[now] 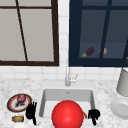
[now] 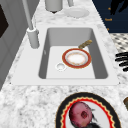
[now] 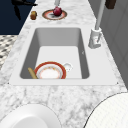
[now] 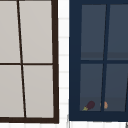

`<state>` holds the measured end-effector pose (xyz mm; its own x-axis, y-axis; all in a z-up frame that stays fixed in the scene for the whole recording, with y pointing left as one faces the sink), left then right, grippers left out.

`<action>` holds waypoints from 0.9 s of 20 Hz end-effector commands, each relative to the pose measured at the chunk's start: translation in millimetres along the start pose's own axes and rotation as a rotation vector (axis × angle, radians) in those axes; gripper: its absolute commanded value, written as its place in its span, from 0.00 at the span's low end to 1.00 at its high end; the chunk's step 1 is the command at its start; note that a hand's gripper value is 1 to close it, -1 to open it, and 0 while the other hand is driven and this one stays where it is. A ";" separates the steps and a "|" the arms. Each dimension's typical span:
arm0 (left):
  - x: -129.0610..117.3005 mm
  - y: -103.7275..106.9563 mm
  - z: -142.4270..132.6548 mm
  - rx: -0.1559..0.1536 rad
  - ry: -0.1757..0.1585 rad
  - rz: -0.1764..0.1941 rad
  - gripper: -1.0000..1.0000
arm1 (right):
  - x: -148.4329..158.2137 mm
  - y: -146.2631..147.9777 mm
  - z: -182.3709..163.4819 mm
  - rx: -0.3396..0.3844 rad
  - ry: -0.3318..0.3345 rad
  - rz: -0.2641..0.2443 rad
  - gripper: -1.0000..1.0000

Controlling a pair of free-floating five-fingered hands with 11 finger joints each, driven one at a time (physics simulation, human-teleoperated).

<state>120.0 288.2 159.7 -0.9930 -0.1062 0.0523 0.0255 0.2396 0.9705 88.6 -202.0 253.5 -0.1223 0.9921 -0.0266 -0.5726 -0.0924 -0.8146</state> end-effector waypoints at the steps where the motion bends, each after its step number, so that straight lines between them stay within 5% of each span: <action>1: 0.0 0.0 0.0 0.001 0.012 -0.003 0.00 | 0.0 0.0 0.0 0.000 0.000 0.000 0.50; 2: -0.1 0.1 0.6 0.001 0.013 -0.003 0.00 | 0.0 0.0 0.0 0.000 0.000 0.000 0.50; 3: 0.0 0.0 -0.1 0.000 0.000 0.000 0.50 | 0.0 0.0 0.0 0.000 -0.001 0.001 0.00; 8: -0.1 0.2 -0.1 -0.005 -0.002 -0.022 0.50 | 1.4 -4.4 -2.9 0.038 -0.054 -0.006 0.00; 12: -0.4 0.0 -0.3 0.000 0.001 -0.033 0.50 | 11.3 -2.2 -1.5 -0.011 -0.056 0.007 0.00; 18: -0.7 -0.2 -0.5 0.005 0.005 -0.042 0.50 | 6.2 -19.3 -17.4 -0.070 -0.050 -0.043 0.00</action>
<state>120.8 287.7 159.6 -0.9925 -0.1217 0.0118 -0.0180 0.2404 0.9705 99.1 -192.3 255.3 -0.1401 0.9901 0.0035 -0.5795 -0.0792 -0.8111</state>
